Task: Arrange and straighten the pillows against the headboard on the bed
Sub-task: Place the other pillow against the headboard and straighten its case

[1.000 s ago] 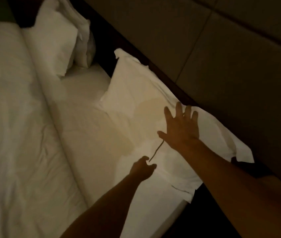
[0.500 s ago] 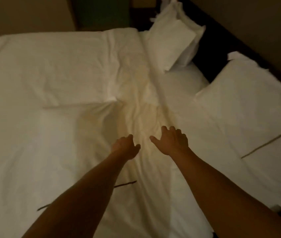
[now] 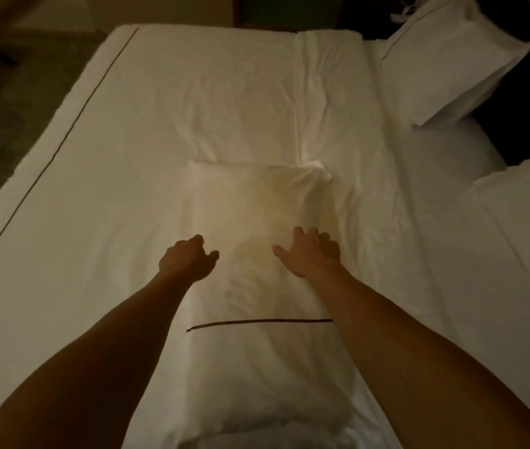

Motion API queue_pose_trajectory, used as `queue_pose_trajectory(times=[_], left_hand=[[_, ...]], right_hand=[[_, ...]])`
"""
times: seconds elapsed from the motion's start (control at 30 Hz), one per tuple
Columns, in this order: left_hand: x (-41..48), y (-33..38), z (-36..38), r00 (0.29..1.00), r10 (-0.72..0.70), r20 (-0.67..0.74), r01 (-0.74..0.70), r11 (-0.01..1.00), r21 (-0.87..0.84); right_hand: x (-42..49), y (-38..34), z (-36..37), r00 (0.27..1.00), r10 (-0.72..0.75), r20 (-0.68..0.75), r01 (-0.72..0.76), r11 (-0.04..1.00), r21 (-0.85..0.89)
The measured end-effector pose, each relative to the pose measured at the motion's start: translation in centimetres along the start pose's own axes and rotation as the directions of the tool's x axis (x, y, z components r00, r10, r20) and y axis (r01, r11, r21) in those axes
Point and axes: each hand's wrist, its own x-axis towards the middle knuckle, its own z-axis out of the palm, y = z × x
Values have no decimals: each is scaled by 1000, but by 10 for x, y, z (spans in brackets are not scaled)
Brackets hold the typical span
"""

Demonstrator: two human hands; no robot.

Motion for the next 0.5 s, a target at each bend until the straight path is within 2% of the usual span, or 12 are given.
queue_pose_trajectory(times=[0.1, 0.2, 0.3, 0.4, 0.47, 0.5], left_hand=[[10, -16, 24, 999, -21, 29, 22, 1000, -22], [25, -22, 61, 996, -70, 52, 75, 993, -96], [45, -11, 104, 983, -155, 98, 176, 947, -269], [67, -9, 140, 937, -316, 147, 347, 802, -487], [79, -18, 156, 869, -442, 224, 482, 649, -589], [83, -23, 162, 848, -468, 247, 512, 607, -607]], right_hand=[[13, -2, 18, 999, 38, 2, -38, 999, -6], [29, 6, 42, 986, 162, 49, -163, 986, 23], [55, 34, 77, 938, 319, 135, -341, 920, 193], [76, 66, 118, 934, 195, 298, -320, 827, 462], [82, 77, 143, 910, 215, 354, -401, 673, 622], [85, 79, 152, 898, 243, 366, -435, 612, 661]])
